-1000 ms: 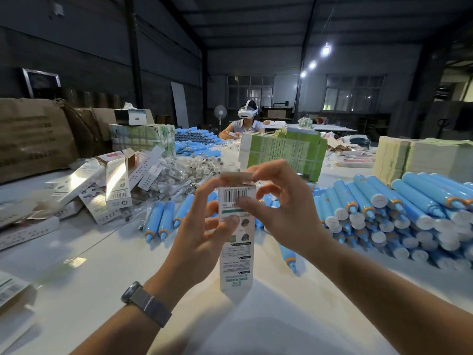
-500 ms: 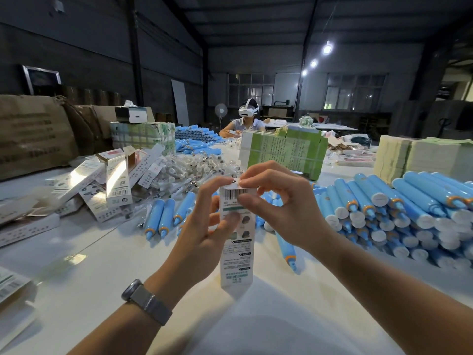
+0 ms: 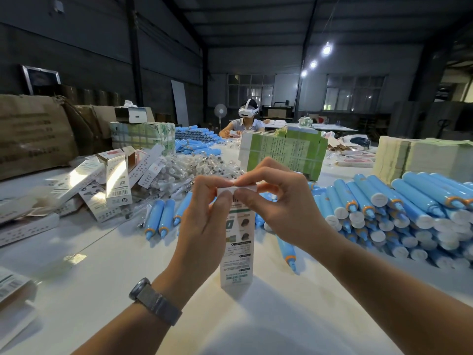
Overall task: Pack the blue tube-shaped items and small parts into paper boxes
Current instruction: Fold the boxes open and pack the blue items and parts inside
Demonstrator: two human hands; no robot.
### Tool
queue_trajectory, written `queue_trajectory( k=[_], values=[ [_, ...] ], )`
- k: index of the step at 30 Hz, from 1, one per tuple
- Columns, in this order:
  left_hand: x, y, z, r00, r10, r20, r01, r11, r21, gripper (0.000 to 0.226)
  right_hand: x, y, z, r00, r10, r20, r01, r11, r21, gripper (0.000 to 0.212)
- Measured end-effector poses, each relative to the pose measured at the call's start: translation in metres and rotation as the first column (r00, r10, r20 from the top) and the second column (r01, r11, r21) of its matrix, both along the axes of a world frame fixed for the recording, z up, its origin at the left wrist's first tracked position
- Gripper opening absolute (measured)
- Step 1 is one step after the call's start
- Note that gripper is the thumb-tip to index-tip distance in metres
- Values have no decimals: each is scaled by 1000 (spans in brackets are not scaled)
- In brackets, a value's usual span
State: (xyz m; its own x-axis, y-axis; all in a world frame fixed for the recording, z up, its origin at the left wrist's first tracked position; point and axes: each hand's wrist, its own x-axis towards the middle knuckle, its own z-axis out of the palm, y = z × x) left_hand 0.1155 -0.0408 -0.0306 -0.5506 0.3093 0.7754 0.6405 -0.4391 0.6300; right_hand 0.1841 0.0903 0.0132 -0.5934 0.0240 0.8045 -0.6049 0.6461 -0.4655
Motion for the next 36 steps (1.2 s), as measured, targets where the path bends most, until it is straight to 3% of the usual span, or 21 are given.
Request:
queue_trajectory(
  k=[6, 11, 19, 36],
  values=[
    [-3, -1, 0, 1000, 8, -30, -8, 1000, -8, 8, 3, -2, 4, 999, -8, 36, 8, 1000, -13, 13],
    [-5, -3, -4, 997, -43, -70, 41, 999, -30, 10, 6, 1, 6, 997, -65, 44, 62, 995, 73, 9],
    [-10, -6, -8, 983, -48, -175, 28, 993, -116, 31, 11, -1, 15, 995, -100, 23, 98, 991, 89, 8],
    [-7, -8, -6, 982, -100, -160, 75, 985, -153, 30, 21, 2, 36, 985, -125, 121, 99, 974, 204, 8]
  ],
)
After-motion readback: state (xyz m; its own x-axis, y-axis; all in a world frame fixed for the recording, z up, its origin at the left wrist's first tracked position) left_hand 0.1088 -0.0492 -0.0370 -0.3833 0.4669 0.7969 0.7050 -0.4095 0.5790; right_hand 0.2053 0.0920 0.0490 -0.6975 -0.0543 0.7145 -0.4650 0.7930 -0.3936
